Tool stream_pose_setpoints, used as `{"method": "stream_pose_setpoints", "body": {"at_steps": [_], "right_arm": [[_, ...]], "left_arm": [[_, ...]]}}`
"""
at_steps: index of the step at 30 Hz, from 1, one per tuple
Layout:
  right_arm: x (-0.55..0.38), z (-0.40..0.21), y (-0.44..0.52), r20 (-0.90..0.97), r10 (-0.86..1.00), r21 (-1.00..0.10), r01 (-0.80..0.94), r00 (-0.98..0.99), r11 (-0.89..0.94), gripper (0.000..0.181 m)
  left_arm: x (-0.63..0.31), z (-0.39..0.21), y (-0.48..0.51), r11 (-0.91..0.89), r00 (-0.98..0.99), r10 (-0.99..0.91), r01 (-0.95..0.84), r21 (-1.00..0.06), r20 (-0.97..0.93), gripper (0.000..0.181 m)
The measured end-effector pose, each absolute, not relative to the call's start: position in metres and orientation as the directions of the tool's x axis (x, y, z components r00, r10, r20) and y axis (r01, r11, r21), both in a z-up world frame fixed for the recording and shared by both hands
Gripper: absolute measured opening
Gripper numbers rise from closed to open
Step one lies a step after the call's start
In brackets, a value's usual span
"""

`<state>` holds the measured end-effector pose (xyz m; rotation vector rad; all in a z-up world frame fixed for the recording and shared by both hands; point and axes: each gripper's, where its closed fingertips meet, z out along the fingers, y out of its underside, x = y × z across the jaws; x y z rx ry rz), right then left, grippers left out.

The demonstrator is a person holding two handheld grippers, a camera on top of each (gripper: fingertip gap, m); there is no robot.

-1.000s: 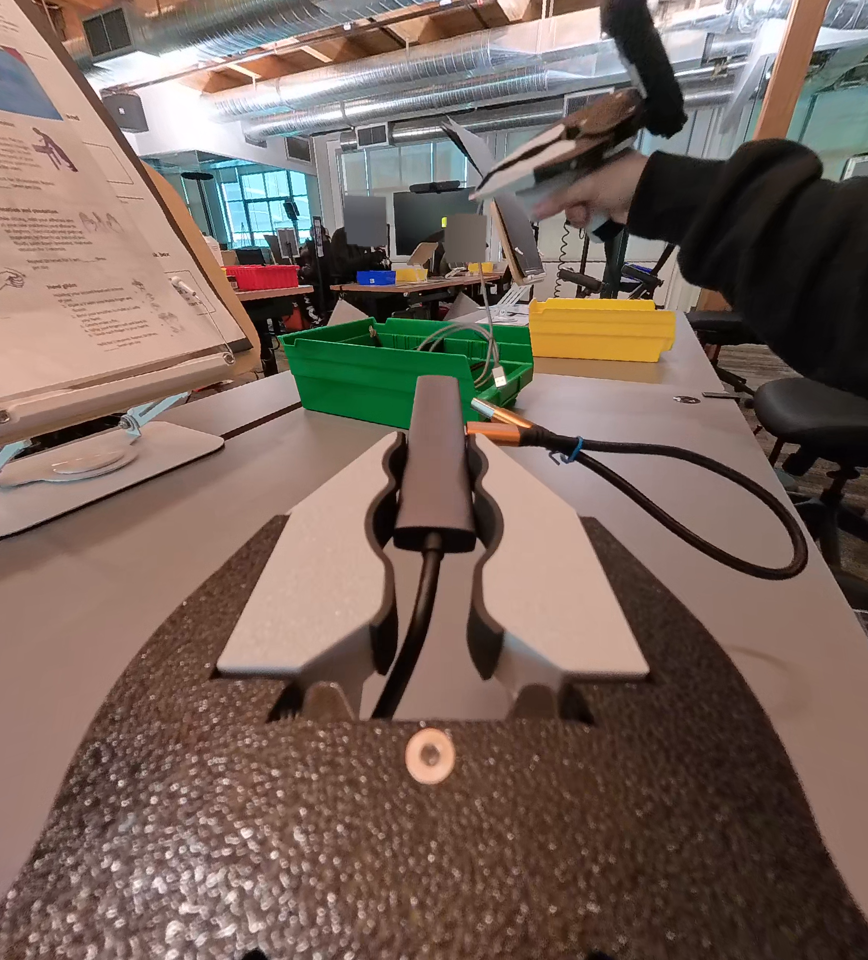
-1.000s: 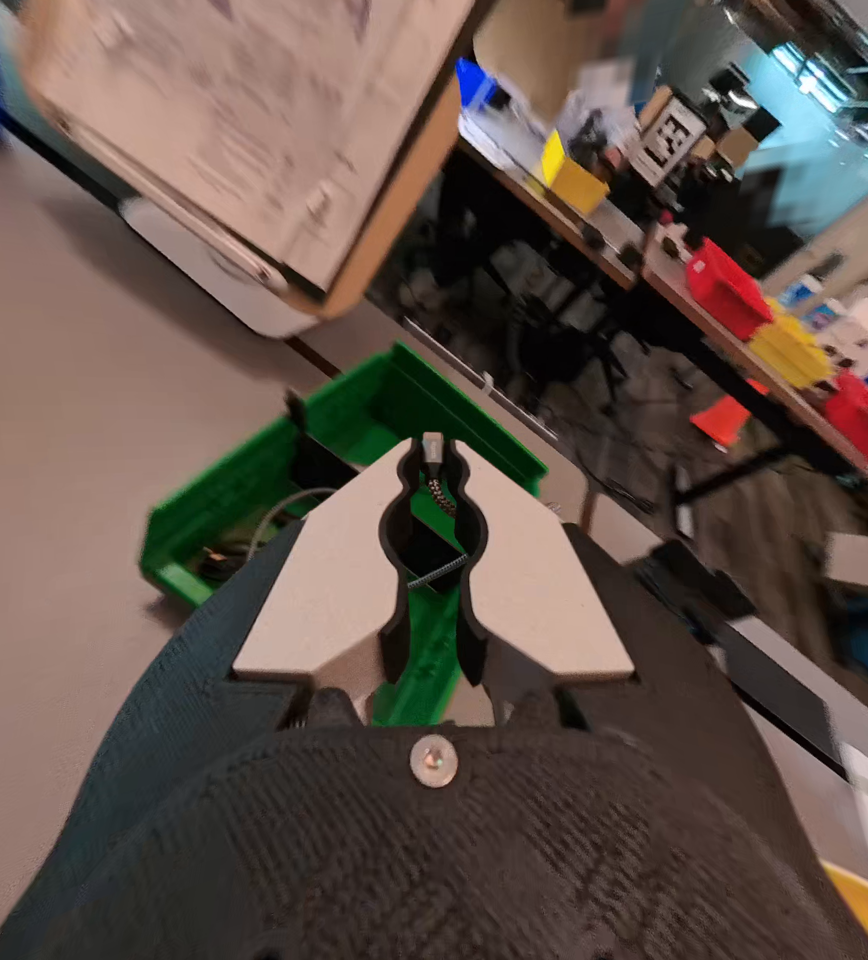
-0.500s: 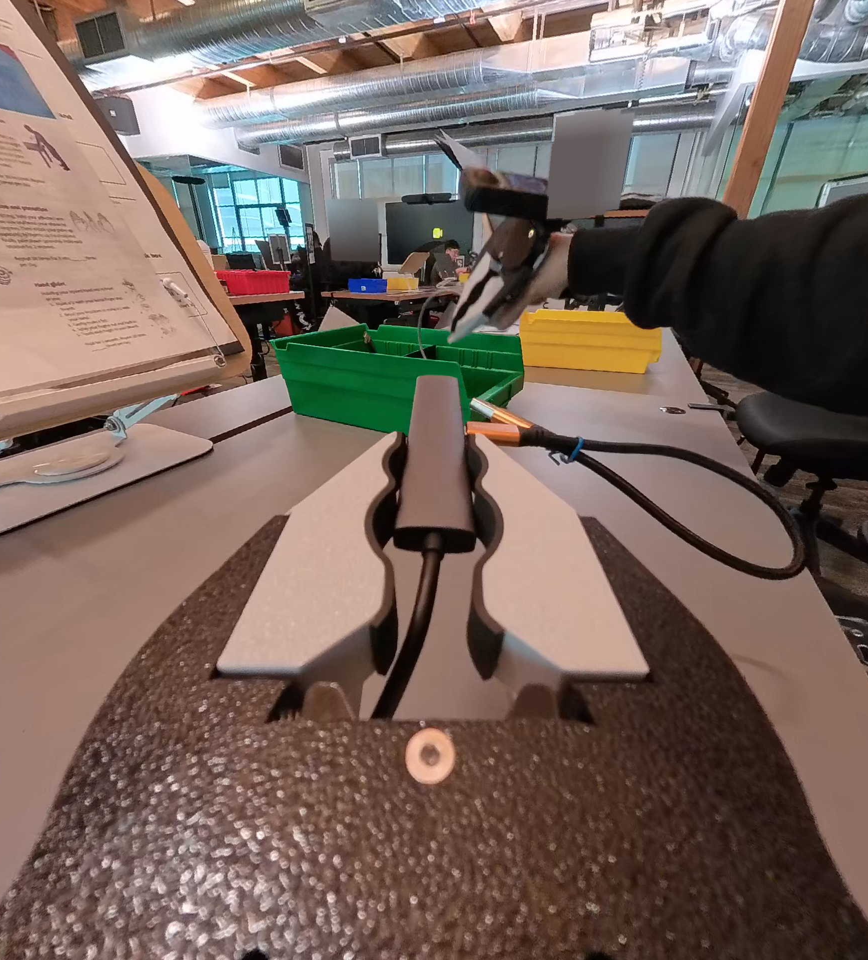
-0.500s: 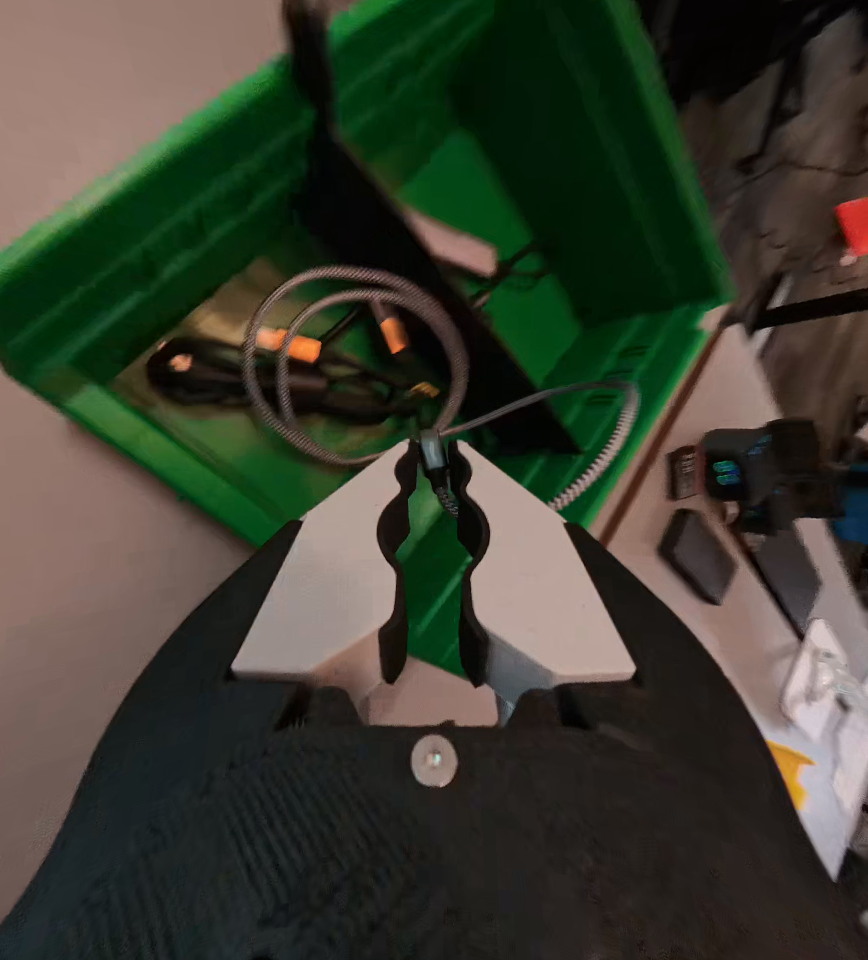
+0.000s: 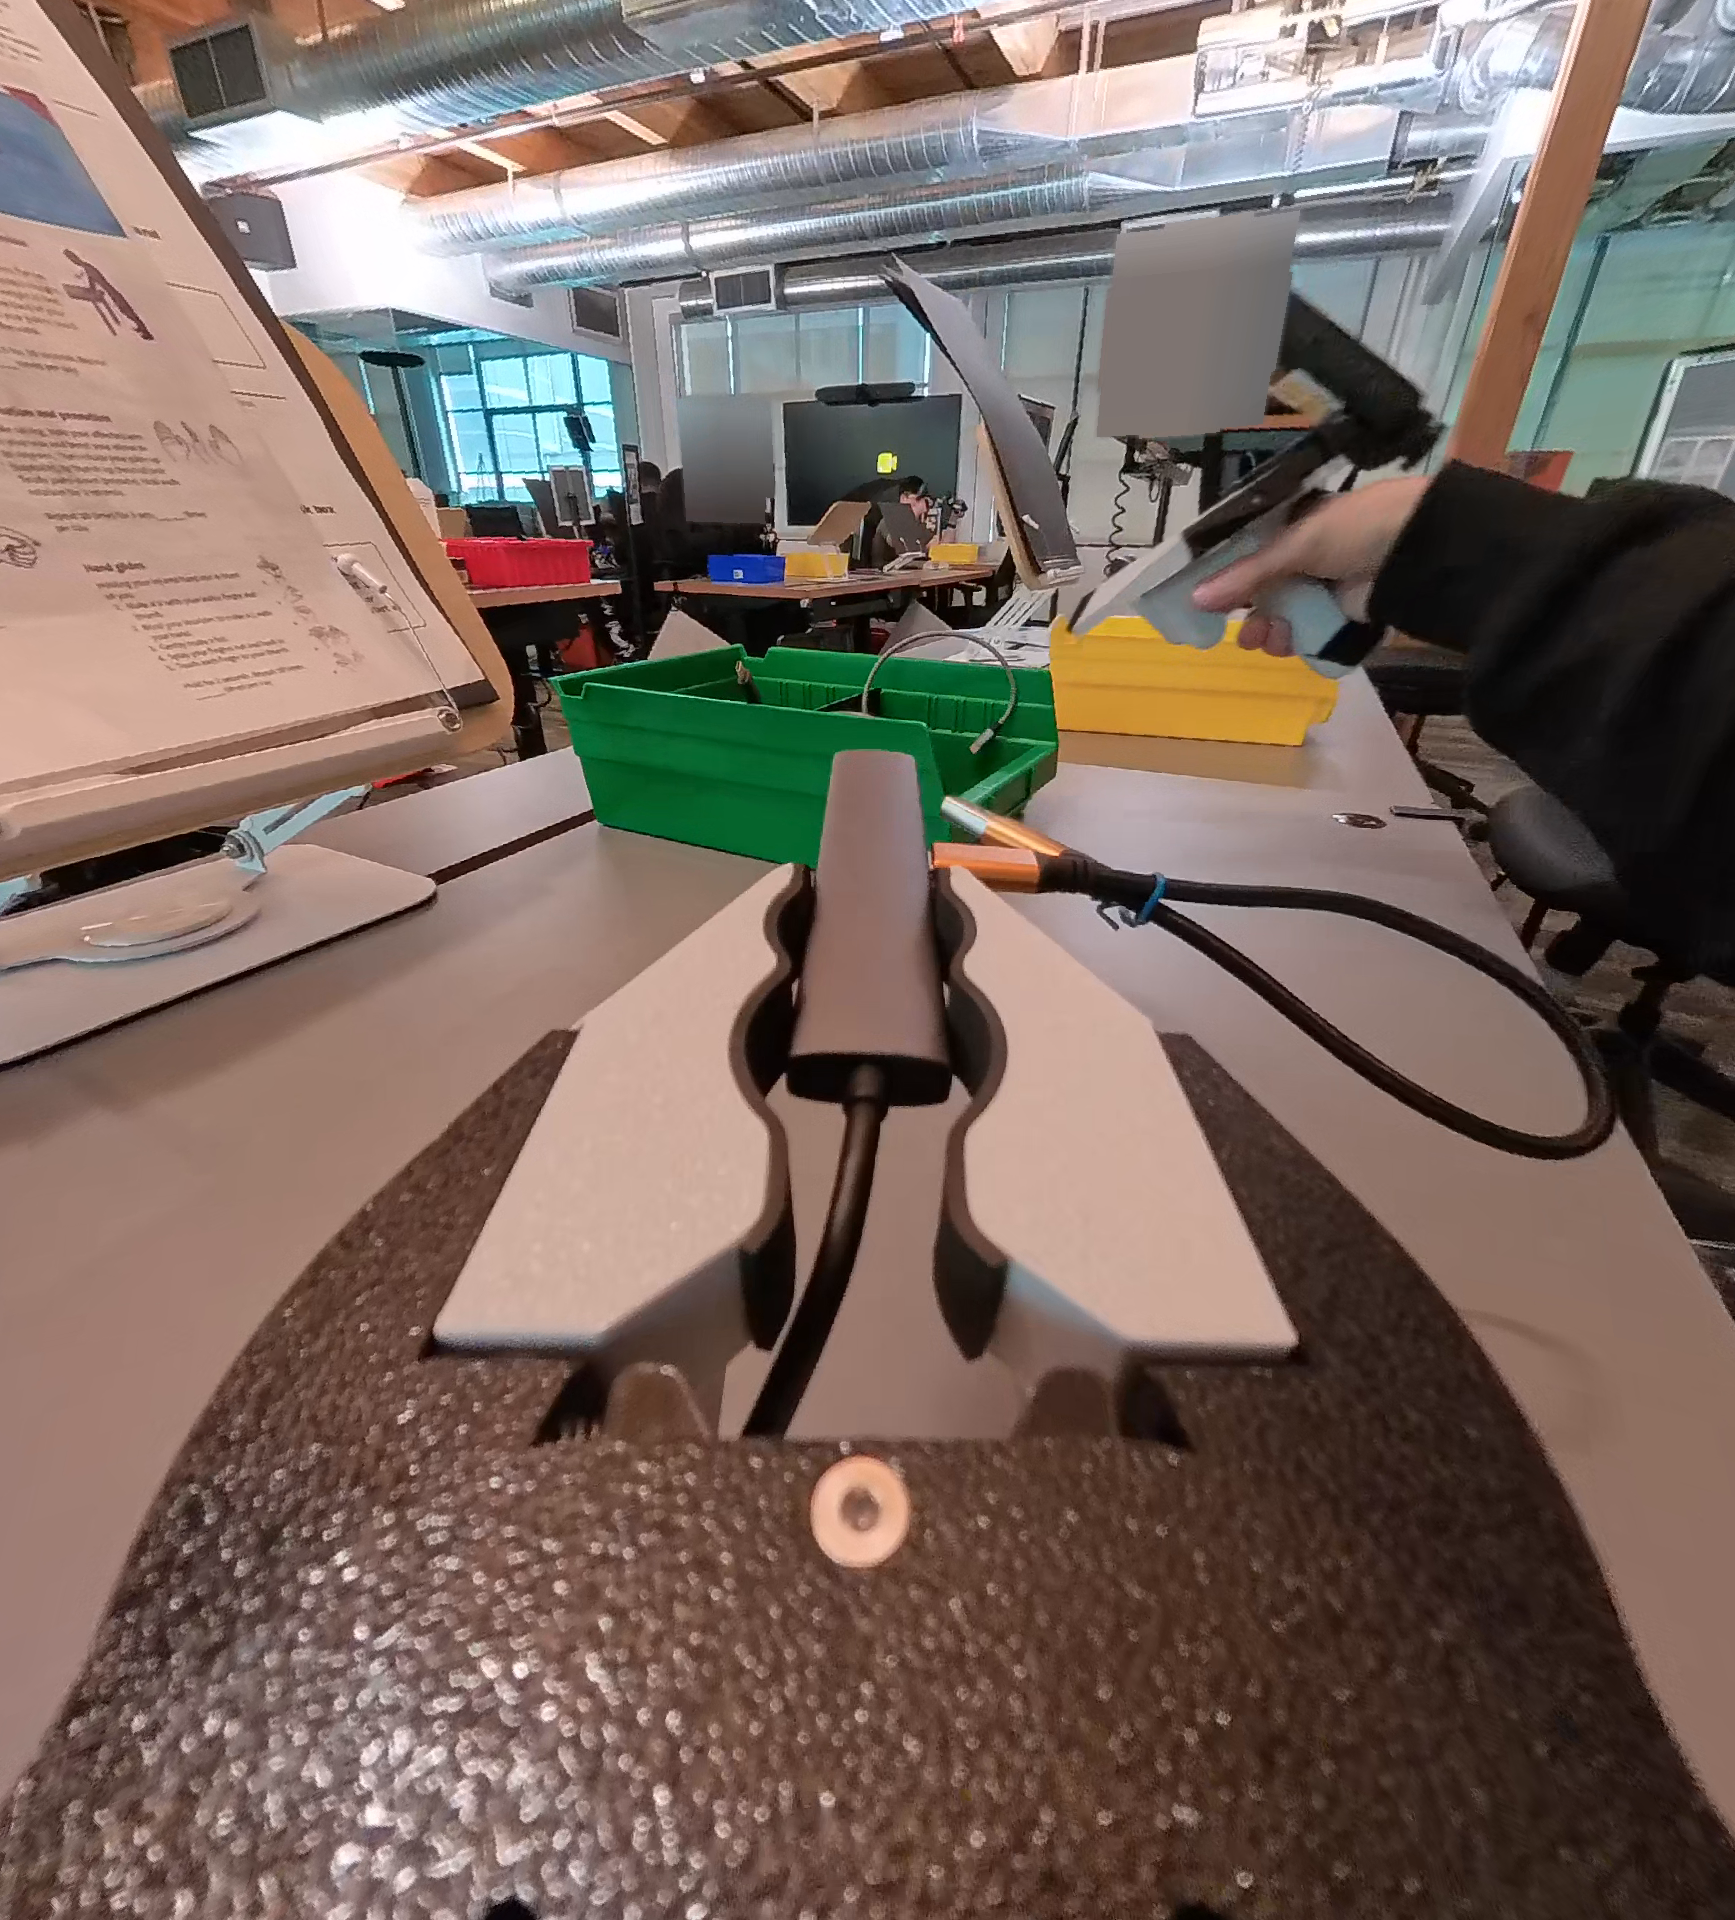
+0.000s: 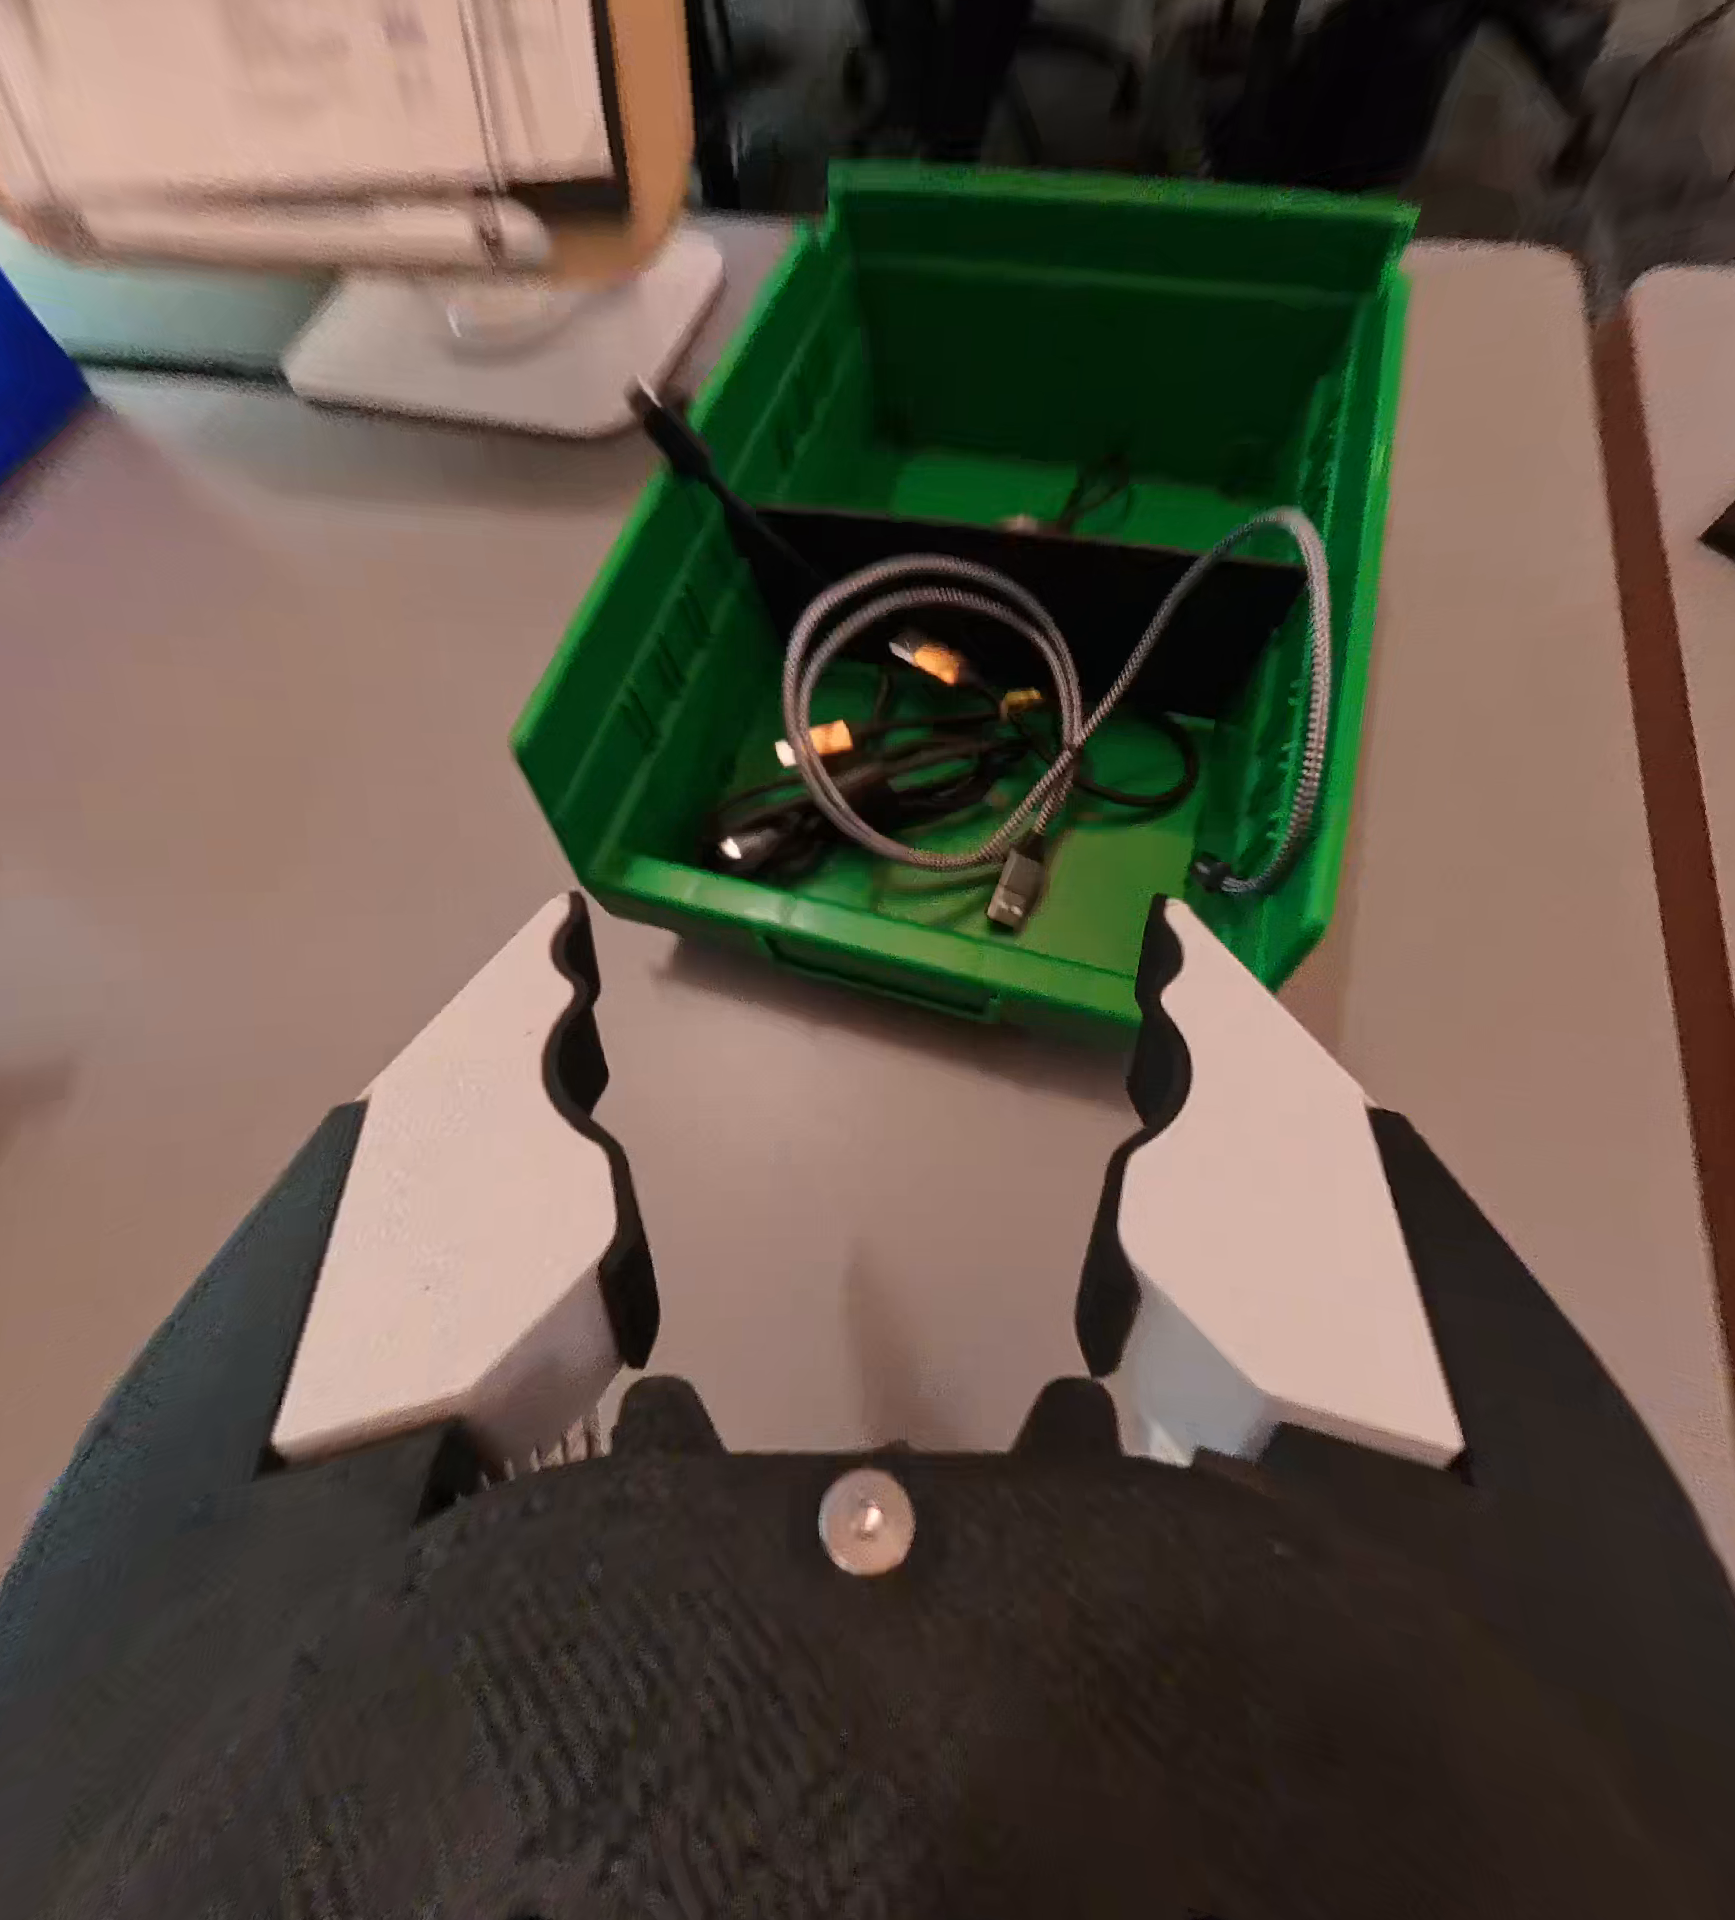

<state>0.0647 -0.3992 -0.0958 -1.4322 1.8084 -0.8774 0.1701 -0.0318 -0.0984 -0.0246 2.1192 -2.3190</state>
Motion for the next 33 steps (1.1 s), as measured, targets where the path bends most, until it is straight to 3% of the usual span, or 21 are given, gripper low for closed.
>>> {"method": "stream_pose_setpoints", "body": {"at_steps": [1, 5, 9, 12, 18, 24, 28, 33], "right_arm": [[0.064, -0.089, -0.388, -0.113, -0.978, -0.86, -0.476, -0.176, 0.185, 0.102], [0.082, -0.082, -0.274, -0.206, -0.977, -0.92, -0.351, 0.049, 0.176, 0.094], [0.123, -0.073, -0.149, -0.089, -0.956, -0.99, -0.128, 0.278, 0.055, 0.103], [0.155, -0.08, -0.1, -0.01, -0.937, -0.999, -0.043, 0.349, -0.005, 0.095], [0.18, -0.083, -0.047, 0.084, -0.894, -0.994, 0.094, 0.44, -0.047, 0.056], [0.183, -0.082, -0.04, 0.096, -0.89, -0.989, 0.14, 0.445, -0.037, 0.032], [0.192, -0.105, -0.037, 0.103, -0.887, -0.994, 0.025, 0.45, -0.103, 0.028], [0.195, -0.109, -0.047, -0.011, -0.914, -1.0, -0.02, 0.407, 0.003, 0.018]], "left_arm": [[0.171, -0.099, -0.032, -0.089, -1.0, -0.018, -0.006, -0.996, 0.008, 0.021], [0.175, -0.097, -0.034, -0.08, -0.996, -0.081, 0.031, -0.996, -0.024, 0.021], [0.19, -0.106, -0.037, 0.014, -0.966, -0.248, 0.073, -0.997, -0.074, 0.021], [0.198, -0.106, -0.035, 0.035, -0.934, -0.348, 0.074, -0.997, -0.082, 0.021], [0.215, -0.108, -0.026, 0.067, -0.867, -0.492, 0.056, -0.996, -0.082, 0.021], [0.215, -0.113, -0.028, 0.074, -0.862, -0.499, 0.058, -0.996, -0.087, 0.021], [0.211, -0.109, -0.031, 0.051, -0.874, -0.477, 0.075, -0.996, -0.09, 0.021], [0.209, -0.109, -0.032, 0.059, -0.873, -0.473, 0.105, -0.993, -0.12, 0.021]]}}
